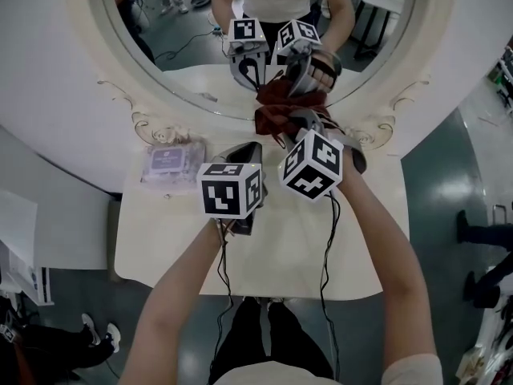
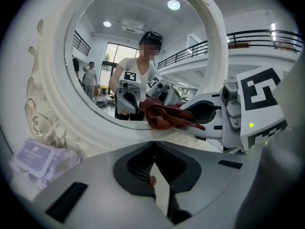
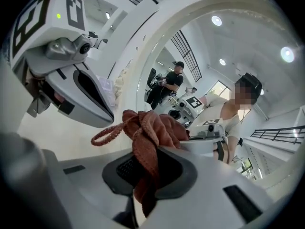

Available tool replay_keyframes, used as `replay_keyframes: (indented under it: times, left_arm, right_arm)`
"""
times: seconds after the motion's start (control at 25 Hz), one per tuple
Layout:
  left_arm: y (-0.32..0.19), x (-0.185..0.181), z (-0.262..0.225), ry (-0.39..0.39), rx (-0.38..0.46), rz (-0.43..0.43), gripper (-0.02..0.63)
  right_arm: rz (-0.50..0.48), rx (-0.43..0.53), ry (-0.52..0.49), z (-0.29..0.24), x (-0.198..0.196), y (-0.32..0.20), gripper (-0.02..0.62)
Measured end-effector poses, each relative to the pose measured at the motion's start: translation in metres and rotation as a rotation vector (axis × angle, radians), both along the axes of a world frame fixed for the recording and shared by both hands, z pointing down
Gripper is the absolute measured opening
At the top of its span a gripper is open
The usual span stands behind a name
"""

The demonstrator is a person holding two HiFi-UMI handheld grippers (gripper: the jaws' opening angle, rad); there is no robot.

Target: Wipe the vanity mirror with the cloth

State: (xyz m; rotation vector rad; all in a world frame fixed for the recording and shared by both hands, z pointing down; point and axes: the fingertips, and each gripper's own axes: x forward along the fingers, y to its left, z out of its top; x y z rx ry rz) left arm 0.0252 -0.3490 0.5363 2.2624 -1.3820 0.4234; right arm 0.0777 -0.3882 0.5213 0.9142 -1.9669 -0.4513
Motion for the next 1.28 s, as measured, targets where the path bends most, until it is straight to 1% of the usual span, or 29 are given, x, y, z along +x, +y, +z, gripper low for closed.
replay_keyframes:
  times: [0.2,0.36,0.48,0.56,0.72,0.88,1.0,1.16,1.28]
  left_arm:
    - [-0.001,-0.004,-0.017,0.003,0.020,0.000,0.009]
    - [0.001,-0.013,-0.041,0.017,0.045,-0.018,0.009]
    - [0.011,-0.020,-0.059,0.034,0.057,-0.035,0.010]
    - [0.024,-0.023,-0.071,0.050,0.065,-0.044,0.010]
    - [0.048,-0.029,-0.090,0.081,0.099,-0.065,0.009]
    - [0.070,-0.036,-0.096,0.131,0.136,-0.131,0.011]
    - [0.087,-0.038,-0.094,0.142,0.156,-0.164,0.011]
    - [0.114,-0.036,-0.079,0.113,0.158,-0.164,0.009]
    - [0.132,-0.037,-0.065,0.123,0.145,-0.156,0.009]
  right_arm:
    - [-0.005,0.035,-0.032,-0.014,0.000,0.005,0.060]
    - [-0.026,0.085,-0.069,-0.044,-0.003,0.018,0.060]
    - [-0.040,0.104,-0.101,-0.067,-0.004,0.036,0.060]
    - [-0.036,0.096,-0.147,-0.080,-0.002,0.053,0.060]
    - [-0.004,0.038,-0.293,-0.093,0.003,0.086,0.060]
    - [0.050,-0.036,-0.456,-0.078,0.011,0.114,0.060]
    - [0.136,-0.101,-0.615,-0.059,0.018,0.132,0.060]
    - [0.263,-0.181,-0.834,-0.040,0.023,0.159,0.060]
    - [0.335,-0.191,-0.931,-0.031,0.023,0.176,0.060]
